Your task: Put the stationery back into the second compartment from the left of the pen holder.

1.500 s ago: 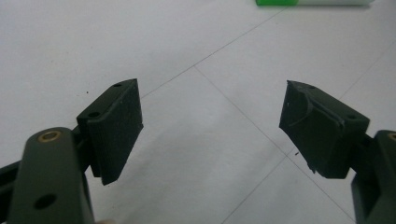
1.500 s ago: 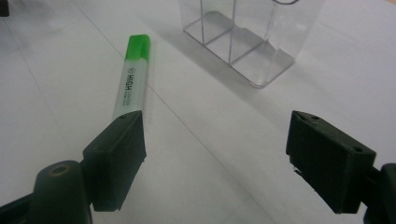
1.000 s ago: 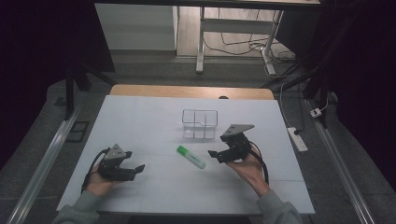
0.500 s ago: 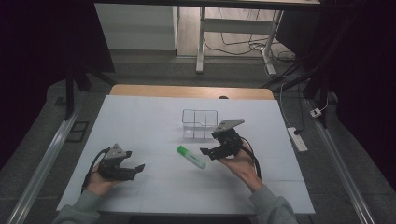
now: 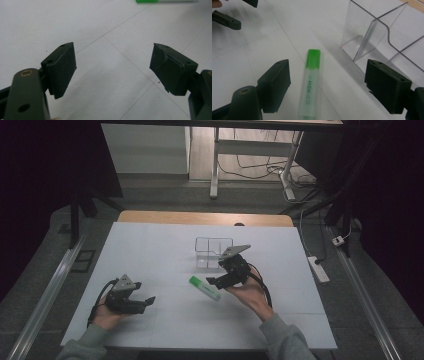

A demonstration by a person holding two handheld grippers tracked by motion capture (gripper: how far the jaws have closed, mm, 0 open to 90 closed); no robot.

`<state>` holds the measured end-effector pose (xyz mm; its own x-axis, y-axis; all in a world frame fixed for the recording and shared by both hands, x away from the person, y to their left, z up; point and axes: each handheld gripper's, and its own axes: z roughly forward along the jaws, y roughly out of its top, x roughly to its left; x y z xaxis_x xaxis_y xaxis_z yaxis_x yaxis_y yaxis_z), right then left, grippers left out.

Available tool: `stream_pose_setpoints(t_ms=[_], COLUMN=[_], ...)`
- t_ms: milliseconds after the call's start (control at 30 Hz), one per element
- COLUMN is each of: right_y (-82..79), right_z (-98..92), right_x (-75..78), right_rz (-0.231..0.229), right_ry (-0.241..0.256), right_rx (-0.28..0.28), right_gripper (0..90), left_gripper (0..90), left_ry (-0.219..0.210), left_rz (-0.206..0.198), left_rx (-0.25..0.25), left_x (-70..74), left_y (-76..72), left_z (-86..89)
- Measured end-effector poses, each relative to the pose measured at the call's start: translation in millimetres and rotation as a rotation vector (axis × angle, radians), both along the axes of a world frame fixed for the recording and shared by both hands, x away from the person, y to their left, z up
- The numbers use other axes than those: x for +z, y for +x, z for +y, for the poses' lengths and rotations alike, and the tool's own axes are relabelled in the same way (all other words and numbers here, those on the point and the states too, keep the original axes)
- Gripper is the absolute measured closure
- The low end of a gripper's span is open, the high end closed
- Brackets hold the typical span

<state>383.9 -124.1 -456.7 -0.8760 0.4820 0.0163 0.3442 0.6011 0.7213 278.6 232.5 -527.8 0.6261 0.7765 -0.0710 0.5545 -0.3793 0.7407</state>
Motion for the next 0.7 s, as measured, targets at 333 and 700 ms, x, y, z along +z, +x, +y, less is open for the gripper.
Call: stream_pose_setpoints(t_ms=[333,700], right_y=[5.4,9.1], right_z=[18.6,38.8], right_x=[-1.5,-3.7], right_rz=[0.01,0.037], right_ry=[-0.028,-0.073], right_rx=[0.024,0.045], right_gripper=[20.6,20.9], left_gripper=[20.7,20.6], left_ry=[-0.009,0.003], left_rz=[-0.004,-0.009], left_rx=[-0.005,-0.001], left_x=[0.1,1.4], left_y=[1.0,-1.9], left_z=[-0.1,-2.1])
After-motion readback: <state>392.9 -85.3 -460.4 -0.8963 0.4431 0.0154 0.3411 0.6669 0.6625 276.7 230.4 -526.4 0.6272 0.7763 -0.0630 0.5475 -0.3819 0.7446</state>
